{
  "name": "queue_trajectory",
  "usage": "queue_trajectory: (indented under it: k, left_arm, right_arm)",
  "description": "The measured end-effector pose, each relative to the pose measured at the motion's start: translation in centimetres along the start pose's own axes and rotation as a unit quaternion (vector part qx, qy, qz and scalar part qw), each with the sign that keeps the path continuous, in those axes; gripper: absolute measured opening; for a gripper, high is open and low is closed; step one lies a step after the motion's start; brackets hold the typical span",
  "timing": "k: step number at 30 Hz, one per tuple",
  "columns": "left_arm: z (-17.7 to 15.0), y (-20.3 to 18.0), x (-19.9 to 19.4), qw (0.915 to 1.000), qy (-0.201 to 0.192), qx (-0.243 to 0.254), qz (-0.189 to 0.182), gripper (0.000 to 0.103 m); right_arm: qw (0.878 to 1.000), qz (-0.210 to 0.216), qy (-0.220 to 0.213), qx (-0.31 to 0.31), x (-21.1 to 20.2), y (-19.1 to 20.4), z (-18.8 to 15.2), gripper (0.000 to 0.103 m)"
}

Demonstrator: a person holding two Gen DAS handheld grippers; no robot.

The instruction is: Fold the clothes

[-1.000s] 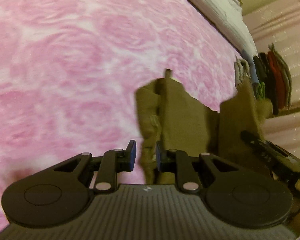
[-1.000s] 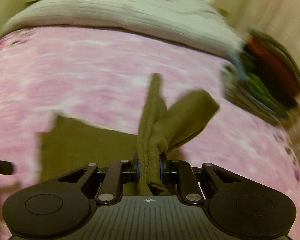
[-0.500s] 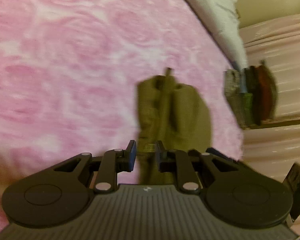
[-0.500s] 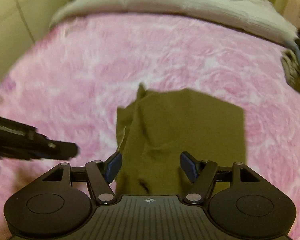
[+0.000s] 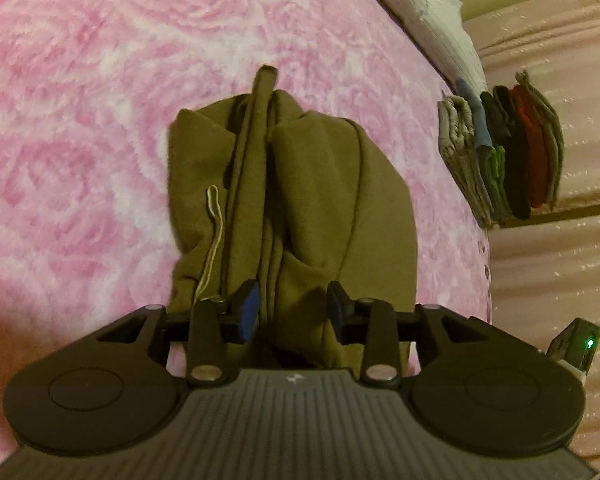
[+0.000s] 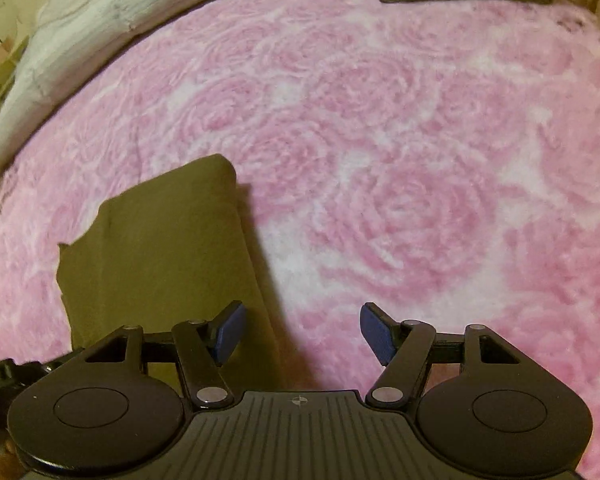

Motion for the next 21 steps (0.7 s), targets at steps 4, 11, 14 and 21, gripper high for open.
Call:
queue_trajectory:
  k: [4,11,14,21]
  left_arm:
    - [0.4,0.5,0.4,0.9997,-0.009,-0.02,-0.008,0.037]
    - [0.7,-0.2,0.8,0.9997,-0.009,0.005,-0.021,0.011]
    - [0.7,-1.6,-0.2,0.9984,-0.016,0.049,-0.024,0.009]
    - [1.0,-2.2,-3.4,0.9938,-0.043,0.101,0.016,0.009]
  right_arm:
    - [1.0,0.005,0.01,0.001,1.2,-0.9,0.6,0.068]
    - [1.0,-0.004,0.027,-0.01,2.5,-0.6,0.9,0.067]
    - [0.999,-0.02,0.013,-0.042,1.8,0.7,1.1,0.067]
    - [0.99,-0.033,-0.025,-0.134,0.8,5.4,0.3,0.067]
Point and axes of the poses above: each gripper's, at about its wrist camera, not at the fingertips, and x roughly the way its jaws point, y to its left, z to its top, the point moved 1 cm from there along x, roughly the way its jaws point, and after that the axes turned 13 degrees about -z, right-handed, at the moved point
